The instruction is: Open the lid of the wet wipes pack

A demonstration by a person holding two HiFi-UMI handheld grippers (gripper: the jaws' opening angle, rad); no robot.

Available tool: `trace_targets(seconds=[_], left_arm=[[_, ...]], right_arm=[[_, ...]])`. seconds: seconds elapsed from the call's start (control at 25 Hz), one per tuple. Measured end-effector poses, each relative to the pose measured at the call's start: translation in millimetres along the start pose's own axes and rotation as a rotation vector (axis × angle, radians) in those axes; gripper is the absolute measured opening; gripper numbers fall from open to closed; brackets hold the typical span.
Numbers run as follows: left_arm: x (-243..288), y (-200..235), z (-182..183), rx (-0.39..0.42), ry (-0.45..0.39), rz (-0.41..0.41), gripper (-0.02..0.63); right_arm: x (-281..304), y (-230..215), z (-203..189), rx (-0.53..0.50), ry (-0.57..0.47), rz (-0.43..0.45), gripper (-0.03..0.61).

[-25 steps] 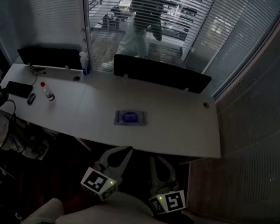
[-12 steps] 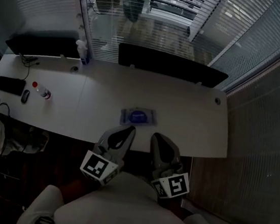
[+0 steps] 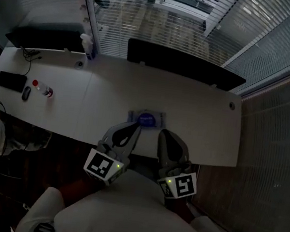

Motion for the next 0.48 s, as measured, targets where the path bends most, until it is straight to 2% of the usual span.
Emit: trace_targets(seconds=[0.2, 0.36, 0.48], left_arm=[[16, 3, 2, -0.001, 0.033, 0.019, 0.003], [28, 7, -10, -0.02, 0.076, 0.043, 0.003], [37, 17, -32, -0.017, 0.123, 0.064, 0.003]], right_arm=[[10, -13, 1, -0.005, 0.015, 0.021, 0.0], [13, -26, -5, -0.025, 0.05, 0.027, 0.002], [18, -38, -18, -0.079, 0.078, 0.038, 0.002]])
Point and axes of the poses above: the fingertips, and each gripper's own axes: x forward along the fingers, y to its left, z out of its top, the point moved 7 cm from there along -x, backward along the fingers, and after that the axes turned 13 degrees about x, right-handed, at the moved point
